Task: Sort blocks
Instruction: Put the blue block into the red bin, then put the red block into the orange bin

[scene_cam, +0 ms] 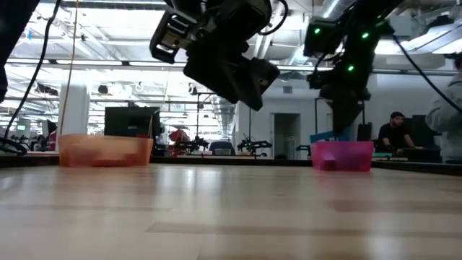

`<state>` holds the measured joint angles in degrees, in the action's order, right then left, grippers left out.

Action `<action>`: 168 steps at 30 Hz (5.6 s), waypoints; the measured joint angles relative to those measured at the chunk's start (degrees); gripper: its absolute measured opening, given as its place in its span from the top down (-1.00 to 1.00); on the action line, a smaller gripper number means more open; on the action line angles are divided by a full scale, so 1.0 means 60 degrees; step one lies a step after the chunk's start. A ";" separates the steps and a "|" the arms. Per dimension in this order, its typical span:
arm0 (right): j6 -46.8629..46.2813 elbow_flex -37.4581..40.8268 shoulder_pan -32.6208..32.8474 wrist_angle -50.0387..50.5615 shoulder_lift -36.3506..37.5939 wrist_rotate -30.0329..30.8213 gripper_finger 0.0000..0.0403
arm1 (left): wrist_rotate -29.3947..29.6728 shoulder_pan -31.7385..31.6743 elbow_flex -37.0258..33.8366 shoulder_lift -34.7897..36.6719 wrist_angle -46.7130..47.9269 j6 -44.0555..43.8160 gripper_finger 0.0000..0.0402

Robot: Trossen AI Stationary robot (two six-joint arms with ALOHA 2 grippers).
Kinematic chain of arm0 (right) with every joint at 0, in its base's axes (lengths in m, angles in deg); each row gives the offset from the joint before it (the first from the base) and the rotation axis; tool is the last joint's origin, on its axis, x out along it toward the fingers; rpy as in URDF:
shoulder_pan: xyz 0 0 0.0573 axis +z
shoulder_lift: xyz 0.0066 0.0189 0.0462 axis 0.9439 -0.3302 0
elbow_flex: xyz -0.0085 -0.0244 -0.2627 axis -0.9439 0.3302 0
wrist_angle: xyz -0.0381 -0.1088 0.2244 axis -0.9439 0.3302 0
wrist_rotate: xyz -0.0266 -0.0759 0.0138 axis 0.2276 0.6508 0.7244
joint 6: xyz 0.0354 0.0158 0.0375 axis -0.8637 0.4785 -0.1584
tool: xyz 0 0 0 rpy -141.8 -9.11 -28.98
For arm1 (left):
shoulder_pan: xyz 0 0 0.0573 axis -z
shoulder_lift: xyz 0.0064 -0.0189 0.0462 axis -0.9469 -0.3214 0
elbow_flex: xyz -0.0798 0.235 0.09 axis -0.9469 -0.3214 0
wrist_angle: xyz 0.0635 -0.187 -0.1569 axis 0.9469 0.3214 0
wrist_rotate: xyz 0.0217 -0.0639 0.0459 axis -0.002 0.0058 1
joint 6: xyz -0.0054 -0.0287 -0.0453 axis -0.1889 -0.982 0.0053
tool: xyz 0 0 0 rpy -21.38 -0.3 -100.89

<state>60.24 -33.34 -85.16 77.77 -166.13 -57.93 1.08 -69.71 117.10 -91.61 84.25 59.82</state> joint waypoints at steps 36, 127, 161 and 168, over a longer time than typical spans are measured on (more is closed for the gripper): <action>0.0794 0.0132 -0.2422 0.1577 0.1387 0.0463 0.13 | -0.0022 0.0659 -0.0062 -0.0014 -0.2065 -0.1269 0.23; -0.4101 -0.3919 0.8717 0.2363 -0.2981 -0.1511 -0.34 | 0.1126 0.1943 -0.1359 0.0037 -0.5151 -0.3734 0.23; -0.7090 -0.1314 0.9487 -0.0792 -0.2985 -0.1860 -0.34 | 0.1643 0.1916 -0.1359 -0.0006 -0.4935 -0.3698 0.23; -0.6823 -0.1283 0.9273 -0.0604 -0.3151 -0.1602 -0.34 | 0.1643 0.1916 -0.1359 -0.0006 -0.4944 -0.3668 0.23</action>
<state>19.30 -41.04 -29.52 74.15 -185.04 -67.54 10.94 -58.21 108.94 -91.65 54.59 37.81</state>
